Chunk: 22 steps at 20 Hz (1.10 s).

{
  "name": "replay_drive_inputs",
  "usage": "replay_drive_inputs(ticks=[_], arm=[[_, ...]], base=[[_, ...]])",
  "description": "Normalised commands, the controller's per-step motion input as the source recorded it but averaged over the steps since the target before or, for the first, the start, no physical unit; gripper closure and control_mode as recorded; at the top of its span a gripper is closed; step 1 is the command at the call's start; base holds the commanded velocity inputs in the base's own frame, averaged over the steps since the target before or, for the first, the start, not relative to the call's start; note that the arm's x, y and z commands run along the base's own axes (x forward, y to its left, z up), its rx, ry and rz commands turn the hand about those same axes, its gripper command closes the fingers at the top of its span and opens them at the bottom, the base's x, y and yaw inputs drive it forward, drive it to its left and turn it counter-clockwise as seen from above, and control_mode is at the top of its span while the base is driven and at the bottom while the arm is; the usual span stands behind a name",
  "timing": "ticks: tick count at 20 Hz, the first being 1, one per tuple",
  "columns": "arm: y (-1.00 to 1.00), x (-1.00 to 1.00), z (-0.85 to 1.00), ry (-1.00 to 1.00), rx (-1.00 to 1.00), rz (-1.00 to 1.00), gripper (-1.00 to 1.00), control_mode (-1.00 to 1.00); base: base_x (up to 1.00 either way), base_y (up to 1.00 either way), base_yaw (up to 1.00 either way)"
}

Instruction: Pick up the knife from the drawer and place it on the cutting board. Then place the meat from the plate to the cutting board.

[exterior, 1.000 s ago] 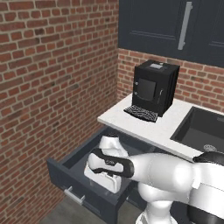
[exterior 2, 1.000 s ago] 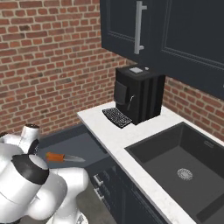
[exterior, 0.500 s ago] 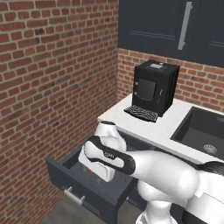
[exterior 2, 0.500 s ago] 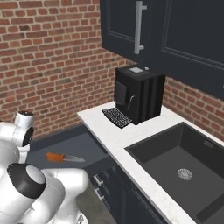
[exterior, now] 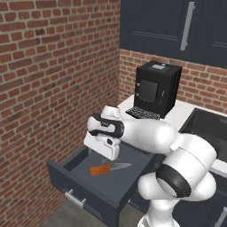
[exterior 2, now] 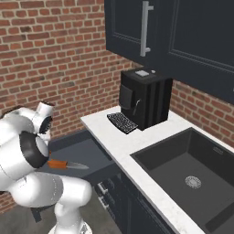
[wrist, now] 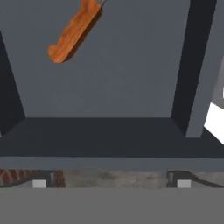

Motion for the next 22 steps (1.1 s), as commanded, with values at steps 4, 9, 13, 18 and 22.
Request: replay_drive_inputs(ticks=[4,9,13,18,22], arm=[[-0.06,0.71,0.00,0.00,0.00,0.36,-1.00,-1.00],[0.00,0.25,0.00,0.00,-0.03,0.44,-1.00,-1.00],[-0.01,0.00,-0.06,0.00,-0.08,0.48,-1.00,-1.00],[-0.01,-0.07,-0.19,0.00,-0.03,0.49,-1.00,-1.00],[-0.13,-0.08,-0.29,0.00,0.00,0.49,-1.00,-1.00]], base=[[0.00,0.00,0.00],[0.00,0.00,0.00],[0.00,0.00,0.00],[0.00,0.00,0.00],[0.00,0.00,0.00]])
